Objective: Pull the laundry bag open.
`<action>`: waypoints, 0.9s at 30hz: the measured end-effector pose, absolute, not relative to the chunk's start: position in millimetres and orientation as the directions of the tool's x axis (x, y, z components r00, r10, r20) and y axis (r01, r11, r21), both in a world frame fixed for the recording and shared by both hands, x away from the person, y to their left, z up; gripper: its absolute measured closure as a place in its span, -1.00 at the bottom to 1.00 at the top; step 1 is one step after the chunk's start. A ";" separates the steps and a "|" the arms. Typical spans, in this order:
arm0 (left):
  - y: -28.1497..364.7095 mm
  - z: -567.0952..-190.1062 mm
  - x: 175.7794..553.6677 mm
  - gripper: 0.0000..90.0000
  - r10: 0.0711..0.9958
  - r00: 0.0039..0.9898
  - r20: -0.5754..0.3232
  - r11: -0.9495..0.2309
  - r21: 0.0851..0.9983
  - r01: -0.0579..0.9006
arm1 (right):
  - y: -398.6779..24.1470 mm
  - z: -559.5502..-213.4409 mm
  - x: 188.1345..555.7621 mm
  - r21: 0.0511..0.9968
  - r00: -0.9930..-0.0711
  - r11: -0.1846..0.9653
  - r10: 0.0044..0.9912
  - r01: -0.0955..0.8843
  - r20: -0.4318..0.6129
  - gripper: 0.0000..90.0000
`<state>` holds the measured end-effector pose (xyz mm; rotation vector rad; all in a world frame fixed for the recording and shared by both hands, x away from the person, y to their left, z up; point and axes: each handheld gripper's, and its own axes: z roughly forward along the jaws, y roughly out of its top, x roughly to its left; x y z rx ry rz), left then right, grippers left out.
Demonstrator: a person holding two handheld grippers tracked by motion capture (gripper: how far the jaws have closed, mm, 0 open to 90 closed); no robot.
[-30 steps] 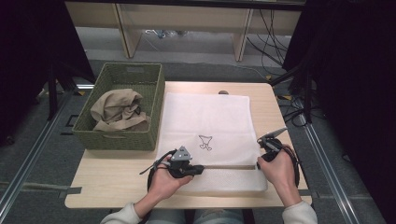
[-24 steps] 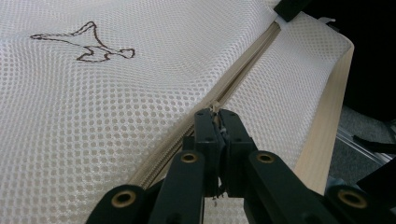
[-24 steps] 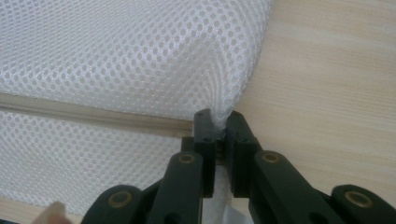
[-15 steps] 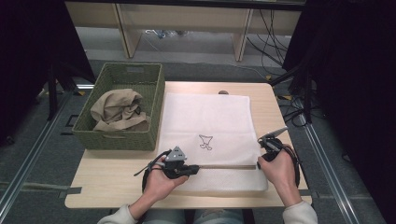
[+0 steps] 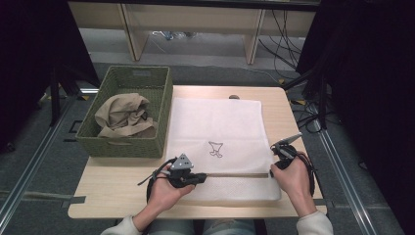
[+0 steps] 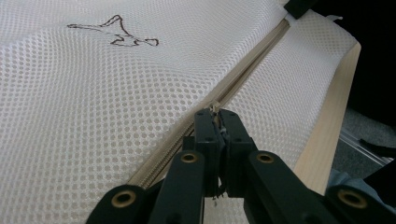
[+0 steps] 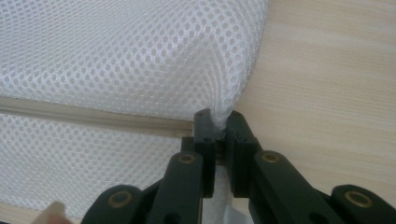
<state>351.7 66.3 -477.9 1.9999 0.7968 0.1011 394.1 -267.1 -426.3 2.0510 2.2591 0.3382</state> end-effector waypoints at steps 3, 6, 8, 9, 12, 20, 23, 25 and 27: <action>67.4 -479.2 351.2 0.92 0.572 0.786 -0.235 -0.342 0.802 0.489 | -268.0 -428.2 395.4 0.226 -0.152 0.130 0.985 0.965 0.083 0.89; 66.7 -479.3 350.4 0.92 0.576 0.780 -0.245 -0.330 0.803 0.496 | -267.7 -428.3 395.0 0.223 -0.143 0.120 0.986 0.967 0.090 0.89; 66.6 -479.1 350.8 0.92 0.568 0.787 -0.239 -0.344 0.800 0.491 | -267.6 -428.3 395.1 0.219 -0.140 0.118 0.986 0.969 0.089 0.89; 66.8 -479.7 350.8 0.92 0.567 0.788 -0.240 -0.349 0.796 0.494 | -268.1 -428.6 395.3 0.221 -0.143 0.121 0.986 0.968 0.088 0.89; 66.7 -480.7 350.7 0.92 0.573 0.786 -0.231 -0.354 0.795 0.492 | -269.7 -429.1 395.6 0.223 -0.142 0.119 0.985 0.968 0.094 0.89; 66.8 -481.2 349.8 0.92 0.564 0.788 -0.247 -0.352 0.792 0.500 | -268.1 -428.9 395.3 0.222 -0.141 0.117 0.986 0.968 0.094 0.89; 68.3 -481.3 349.8 0.92 0.571 0.789 -0.228 -0.371 0.785 0.496 | -268.2 -428.8 395.2 0.223 -0.140 0.117 0.986 0.968 0.089 0.89; 69.2 -480.9 349.1 0.92 0.569 0.787 -0.240 -0.354 0.792 0.497 | -270.3 -429.1 395.7 0.231 -0.148 0.125 0.985 0.965 0.086 0.89; 69.0 -480.5 348.2 0.92 0.570 0.783 -0.250 -0.346 0.791 0.504 | -268.5 -428.5 394.9 0.223 -0.135 0.112 0.987 0.968 0.089 0.89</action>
